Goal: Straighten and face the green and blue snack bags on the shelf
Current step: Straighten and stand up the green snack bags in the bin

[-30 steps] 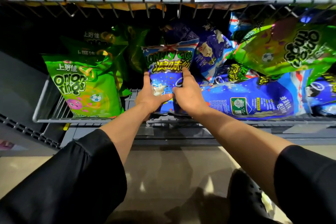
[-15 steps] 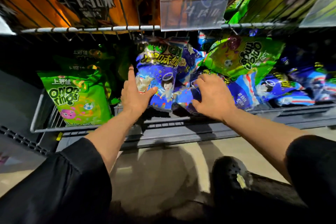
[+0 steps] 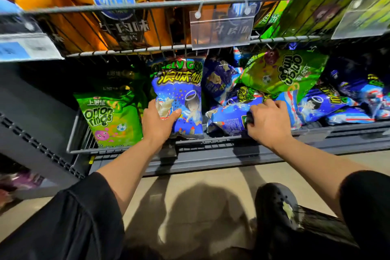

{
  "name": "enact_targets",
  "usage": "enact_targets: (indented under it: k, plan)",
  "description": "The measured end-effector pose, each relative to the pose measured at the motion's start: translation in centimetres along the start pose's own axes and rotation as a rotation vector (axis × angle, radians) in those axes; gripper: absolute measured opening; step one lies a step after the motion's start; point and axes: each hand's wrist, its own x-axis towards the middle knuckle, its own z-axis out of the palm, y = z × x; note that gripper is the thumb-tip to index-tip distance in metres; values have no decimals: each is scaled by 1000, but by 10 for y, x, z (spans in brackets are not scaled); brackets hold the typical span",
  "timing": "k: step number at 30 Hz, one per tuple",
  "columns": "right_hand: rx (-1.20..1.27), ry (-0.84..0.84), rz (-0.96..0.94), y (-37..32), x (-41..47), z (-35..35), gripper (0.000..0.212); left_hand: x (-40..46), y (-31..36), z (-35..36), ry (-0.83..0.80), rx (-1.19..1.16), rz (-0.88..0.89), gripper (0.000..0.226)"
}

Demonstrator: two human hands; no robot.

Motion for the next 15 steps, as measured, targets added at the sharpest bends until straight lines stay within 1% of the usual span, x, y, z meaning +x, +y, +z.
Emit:
enact_targets:
  k: [1, 3, 4, 6, 9, 10, 12, 14, 15]
  plan:
    - [61, 77, 89, -1, -1, 2, 31, -1, -1, -2, 14, -4, -3, 92]
    - [138, 259, 283, -5, -6, 4, 52, -1, -3, -2, 11, -24, -14, 92]
    - [195, 284, 398, -7, -9, 5, 66, -1, -1, 0, 7, -30, -4, 92]
    - [362, 264, 636, -11, -12, 3, 88, 0, 2, 7, 6, -1, 26, 93]
    - [703, 252, 1037, -5, -9, 4, 103, 0, 11, 14, 16, 64, 65, 95]
    - [811, 235, 1121, -1, -8, 9, 106, 0, 12, 15, 16, 73, 76, 95]
    - [975, 217, 1131, 3, -9, 19, 105, 0, 11, 17, -6, 99, 101, 93]
    - [1088, 227, 1091, 4, -11, 25, 95, 2, 9, 19, -18, 122, 117, 91]
    - [1104, 231, 1093, 3, -11, 29, 90, 2, 9, 19, -23, 134, 121, 91]
